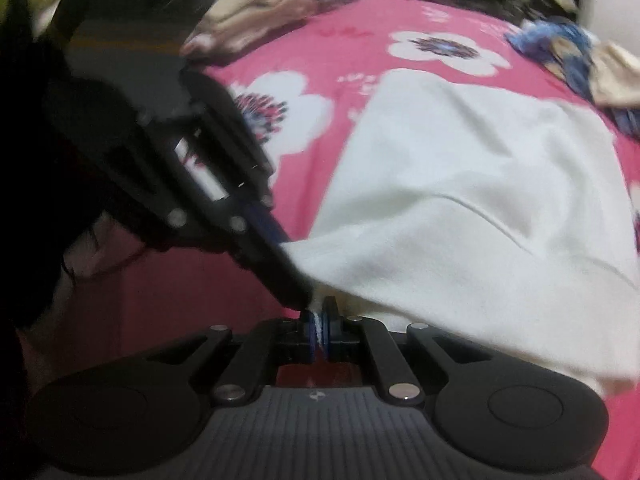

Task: Fold clothes

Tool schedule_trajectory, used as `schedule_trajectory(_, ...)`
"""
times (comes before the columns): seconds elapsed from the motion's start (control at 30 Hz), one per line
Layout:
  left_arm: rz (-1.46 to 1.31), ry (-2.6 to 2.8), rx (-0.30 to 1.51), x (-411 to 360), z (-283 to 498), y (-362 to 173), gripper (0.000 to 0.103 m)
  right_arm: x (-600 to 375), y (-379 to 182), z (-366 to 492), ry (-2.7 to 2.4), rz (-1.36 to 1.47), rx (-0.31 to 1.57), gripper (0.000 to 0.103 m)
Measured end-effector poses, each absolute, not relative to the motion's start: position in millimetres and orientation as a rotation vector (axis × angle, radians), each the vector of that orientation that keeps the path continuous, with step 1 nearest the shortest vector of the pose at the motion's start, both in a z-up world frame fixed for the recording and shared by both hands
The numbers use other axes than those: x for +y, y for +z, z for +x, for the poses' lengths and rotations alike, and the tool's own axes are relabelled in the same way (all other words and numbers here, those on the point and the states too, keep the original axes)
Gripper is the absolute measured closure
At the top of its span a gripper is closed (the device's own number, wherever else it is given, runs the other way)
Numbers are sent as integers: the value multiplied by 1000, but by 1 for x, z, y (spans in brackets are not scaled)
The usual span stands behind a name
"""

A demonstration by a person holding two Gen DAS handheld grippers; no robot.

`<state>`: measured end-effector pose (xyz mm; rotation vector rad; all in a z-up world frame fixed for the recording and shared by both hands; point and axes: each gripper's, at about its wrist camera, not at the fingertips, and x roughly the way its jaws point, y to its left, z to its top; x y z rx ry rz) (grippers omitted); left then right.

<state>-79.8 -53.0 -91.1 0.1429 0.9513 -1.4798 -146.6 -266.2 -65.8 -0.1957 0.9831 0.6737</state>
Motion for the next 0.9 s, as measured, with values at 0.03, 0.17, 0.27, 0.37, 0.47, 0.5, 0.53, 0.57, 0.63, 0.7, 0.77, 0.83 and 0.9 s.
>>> schedule_trajectory(0.03,140,-1484,948,-54,-81,-90,103,-275,-60,-145,667,-159,995,98)
schedule_trajectory(0.17,201,-1493,934,-57,-91,-95,103,-322,-48,-137,643,84,1122,95)
schedule_trajectory(0.27,231,-1487,936,-52,-94,-101,103,-373,-38,-137,510,321,1108,80)
schedule_trajectory(0.37,309,-1500,882,-53,-106,-105,103,-411,-48,-132,326,589,1078,75)
schedule_trajectory(0.47,418,-1515,798,-59,-121,-110,103,-428,-67,-125,206,767,1073,74)
schedule_trajectory(0.5,438,-1515,787,-60,-123,-112,103,-431,-72,-124,177,807,1067,75)
schedule_trajectory(0.53,452,-1514,782,-60,-124,-114,103,-434,-76,-123,151,839,1056,75)
schedule_trajectory(0.57,457,-1512,782,-61,-125,-116,103,-437,-77,-123,130,861,1043,75)
schedule_trajectory(0.63,456,-1506,791,-61,-125,-119,103,-443,-81,-125,89,899,1020,75)
schedule_trajectory(0.7,460,-1505,786,-59,-126,-119,103,-446,-84,-125,51,918,1002,78)
schedule_trajectory(0.77,471,-1507,775,-58,-127,-118,103,-447,-83,-121,31,918,968,88)
schedule_trajectory(0.83,484,-1508,765,-59,-128,-120,103,-447,-76,-120,33,898,923,98)
schedule_trajectory(0.9,488,-1508,758,-59,-129,-121,103,-447,-65,-122,41,857,871,101)
